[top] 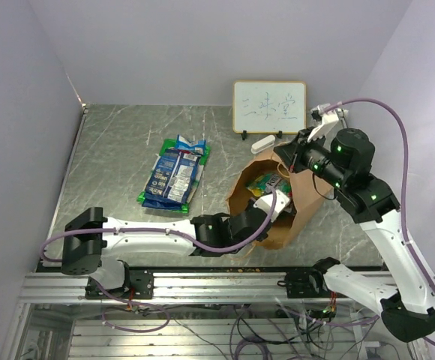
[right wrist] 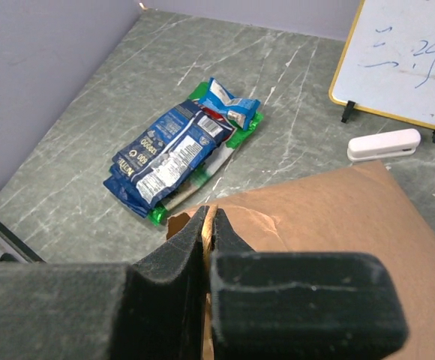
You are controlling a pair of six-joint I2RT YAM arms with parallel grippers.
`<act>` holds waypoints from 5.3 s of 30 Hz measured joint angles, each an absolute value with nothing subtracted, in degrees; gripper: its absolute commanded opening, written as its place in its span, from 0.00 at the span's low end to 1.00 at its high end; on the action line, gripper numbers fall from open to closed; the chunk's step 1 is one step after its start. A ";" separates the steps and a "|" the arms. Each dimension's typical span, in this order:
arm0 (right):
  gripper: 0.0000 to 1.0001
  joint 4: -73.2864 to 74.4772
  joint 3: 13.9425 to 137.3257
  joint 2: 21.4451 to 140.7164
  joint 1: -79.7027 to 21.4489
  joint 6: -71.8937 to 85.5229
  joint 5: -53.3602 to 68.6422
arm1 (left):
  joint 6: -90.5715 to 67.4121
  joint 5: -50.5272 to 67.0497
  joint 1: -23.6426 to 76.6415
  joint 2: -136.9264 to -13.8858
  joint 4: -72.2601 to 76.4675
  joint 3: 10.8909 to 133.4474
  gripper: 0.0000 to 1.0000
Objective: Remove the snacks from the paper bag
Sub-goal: Take out the snack from the paper bag, then place the snack at the center of the board.
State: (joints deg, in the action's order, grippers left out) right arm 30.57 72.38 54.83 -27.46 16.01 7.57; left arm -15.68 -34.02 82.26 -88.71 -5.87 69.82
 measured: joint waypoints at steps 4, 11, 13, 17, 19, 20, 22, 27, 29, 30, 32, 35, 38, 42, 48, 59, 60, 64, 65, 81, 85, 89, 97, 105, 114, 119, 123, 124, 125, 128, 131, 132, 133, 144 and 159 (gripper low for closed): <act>0.00 31.11 73.21 55.20 -27.46 15.38 7.03 | -12.34 -33.06 80.84 -88.88 -1.43 64.05 0.49; 0.00 31.70 76.75 57.41 -27.46 13.72 6.87 | -1.41 -24.67 71.70 -92.31 6.48 62.72 0.53; 0.00 32.08 77.19 57.74 -27.46 13.50 6.90 | 1.65 -23.64 69.71 -95.37 7.55 64.62 0.52; 0.00 32.23 77.25 57.91 -27.46 13.47 6.96 | 5.39 -23.24 69.41 -101.36 9.21 67.85 0.54; 0.00 32.23 77.25 57.89 -27.46 13.47 6.87 | 6.15 -23.31 69.34 -104.03 9.63 69.23 0.55; 0.00 32.23 77.25 57.89 -27.46 13.47 6.83 | 6.31 -23.49 69.19 -105.19 9.65 70.06 0.57; 0.00 32.23 77.25 57.89 -27.46 13.50 6.68 | 6.44 -24.18 68.77 -107.31 9.76 71.83 0.62; 0.00 32.21 77.25 57.78 -27.46 13.52 6.55 | 5.19 -25.39 67.02 -109.97 10.09 74.65 0.71; 0.00 32.05 77.25 57.76 -27.46 13.52 6.39 | 4.25 -25.56 66.41 -111.44 10.15 76.47 0.72; 0.00 31.94 77.25 57.76 -27.46 13.52 6.37 | 3.68 -25.74 66.13 -112.25 10.22 77.36 0.73; 0.00 31.90 77.25 57.80 -27.46 13.52 6.39 | 2.28 -25.85 65.52 -114.17 10.15 79.37 0.74; 0.00 31.86 77.25 58.02 -27.46 13.50 6.46 | 0.12 -25.80 65.06 -116.75 9.63 81.47 0.74; 0.00 31.77 77.25 58.22 -27.46 13.45 6.52 | -2.98 -25.87 64.97 -118.50 7.88 82.54 0.79; 0.00 30.96 77.25 58.24 -27.46 13.45 6.66 | -8.01 -26.81 64.97 -119.33 5.19 82.78 0.73; 0.00 30.59 77.25 58.24 -27.46 13.50 6.70 | -12.27 -26.79 64.97 -119.33 2.52 82.76 0.37; 0.00 30.41 77.25 58.35 -27.46 13.47 6.63 | -17.17 -26.33 64.97 -118.50 -1.69 82.87 0.07; 0.00 30.28 77.25 58.37 -27.46 13.47 6.63 | -17.32 -26.30 64.97 -118.04 -2.11 82.83 0.07; 0.00 30.22 77.25 58.39 -27.46 13.47 6.46 | -18.28 -25.67 65.04 -114.24 -3.20 81.08 0.07; 0.00 30.22 77.23 58.39 -27.46 13.47 6.39 | -18.44 -25.63 65.12 -112.64 -3.18 80.03 0.07; 0.00 29.80 75.72 59.09 -27.46 13.41 5.98 | -18.79 -26.72 72.12 -93.21 -3.03 67.18 0.07; 0.00 29.82 75.70 59.20 -27.46 13.30 5.91 | -21.54 -30.09 73.21 -89.54 -6.00 66.17 0.07; 0.00 29.82 75.70 59.20 -27.46 12.99 5.61 | -24.34 -33.41 73.23 -86.35 -11.81 69.08 0.07; 0.00 29.74 74.81 59.18 -27.46 12.93 5.10 | -26.57 -37.39 73.19 -79.18 -19.07 75.85 0.07; 0.00 29.23 73.93 59.18 -27.46 12.82 4.97 | -27.03 -40.93 73.19 -72.07 -26.06 84.23 0.07; 0.00 28.53 73.47 59.18 -27.46 12.62 5.13 | -32.05 -50.22 71.26 -71.07 -38.87 97.38 0.07; 0.00 28.53 73.43 59.18 -27.46 12.51 5.10 | -40.95 -51.62 63.20 -77.82 -51.13 106.48 0.07; 0.00 28.53 73.43 59.18 -27.46 12.29 5.10 | -46.11 -49.91 57.30 -81.45 -56.18 106.34 0.07; 0.00 28.53 73.43 59.18 -27.46 12.16 5.08 | -47.46 -49.21 55.88 -82.30 -56.80 106.08 0.07; 0.00 28.53 73.43 59.18 -27.46 12.01 5.08 | -48.80 -48.25 54.24 -83.00 -57.12 105.56 0.07; 0.00 28.58 73.43 59.05 -27.46 11.84 5.06 | -52.14 -45.23 48.75 -84.53 -57.14 102.78 0.07; 0.00 28.56 73.43 58.78 -27.46 11.73 4.91 | -55.00 -41.43 42.65 -86.32 -56.77 99.59 0.07; 0.00 28.58 73.43 58.74 -27.46 11.73 4.91 | -55.70 -40.62 41.30 -87.11 -56.66 99.04 0.07; 0.00 28.58 73.43 58.65 -27.46 11.73 4.84 | -56.42 -39.86 39.77 -88.05 -56.36 98.59 0.07; 0.00 28.58 72.84 58.11 -27.46 11.99 4.62 | -60.05 -41.65 34.39 -97.17 -51.40 97.91 0.07; 0.00 28.60 72.84 58.08 -27.46 11.94 4.47 | -64.12 -48.05 32.29 -97.89 -45.21 90.39 0.07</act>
